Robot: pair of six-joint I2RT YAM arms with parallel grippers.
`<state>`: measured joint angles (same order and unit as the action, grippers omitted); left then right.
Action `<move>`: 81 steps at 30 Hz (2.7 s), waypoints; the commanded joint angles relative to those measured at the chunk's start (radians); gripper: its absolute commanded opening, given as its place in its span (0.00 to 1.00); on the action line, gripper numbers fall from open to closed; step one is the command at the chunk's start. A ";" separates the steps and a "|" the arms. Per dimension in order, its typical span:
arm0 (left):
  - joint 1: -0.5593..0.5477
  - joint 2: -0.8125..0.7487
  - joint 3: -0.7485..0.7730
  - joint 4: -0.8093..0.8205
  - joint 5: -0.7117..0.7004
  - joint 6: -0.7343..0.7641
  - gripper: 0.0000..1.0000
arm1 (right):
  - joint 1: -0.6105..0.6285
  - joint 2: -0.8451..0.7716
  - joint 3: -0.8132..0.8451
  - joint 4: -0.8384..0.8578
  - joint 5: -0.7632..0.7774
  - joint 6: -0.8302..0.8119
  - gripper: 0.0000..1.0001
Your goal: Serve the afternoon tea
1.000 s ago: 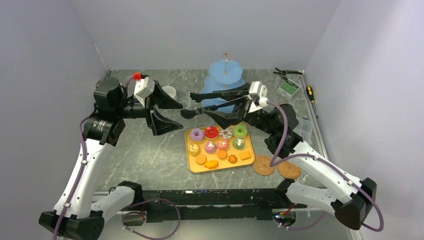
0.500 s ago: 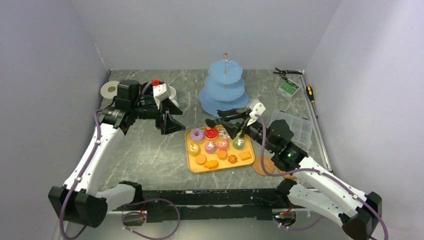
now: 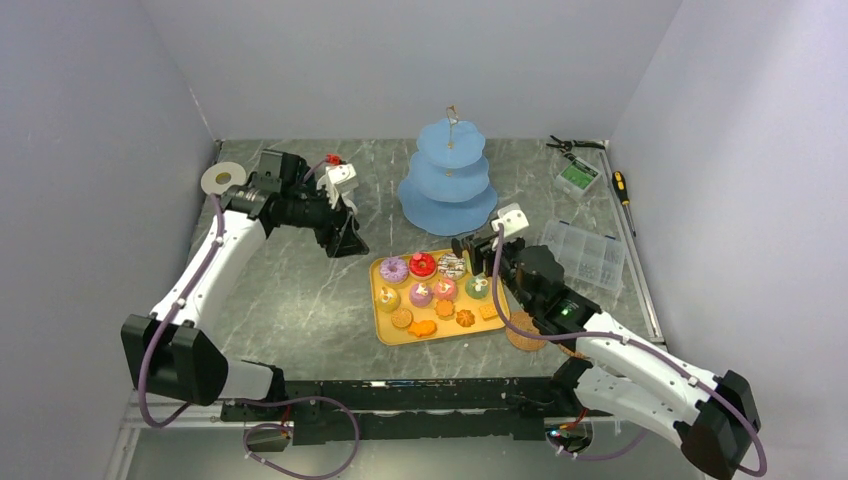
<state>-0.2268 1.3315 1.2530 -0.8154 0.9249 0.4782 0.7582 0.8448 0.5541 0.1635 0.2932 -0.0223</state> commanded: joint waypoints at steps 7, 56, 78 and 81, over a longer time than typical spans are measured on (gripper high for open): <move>0.001 0.036 0.121 -0.142 -0.161 -0.052 0.78 | 0.000 -0.025 -0.068 -0.013 0.173 0.078 0.59; 0.006 0.051 0.299 -0.190 -0.340 -0.190 0.83 | 0.000 0.213 -0.127 0.150 0.243 0.116 0.58; 0.005 0.082 0.322 -0.191 -0.372 -0.195 0.83 | -0.184 0.307 0.062 0.356 0.075 -0.067 0.42; 0.006 0.071 0.316 -0.178 -0.373 -0.190 0.83 | -0.224 0.353 0.088 0.367 0.030 -0.047 0.42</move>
<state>-0.2237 1.4181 1.5478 -1.0286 0.5514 0.2928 0.5755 1.1614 0.5720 0.4324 0.4076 -0.0765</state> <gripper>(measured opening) 0.828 0.462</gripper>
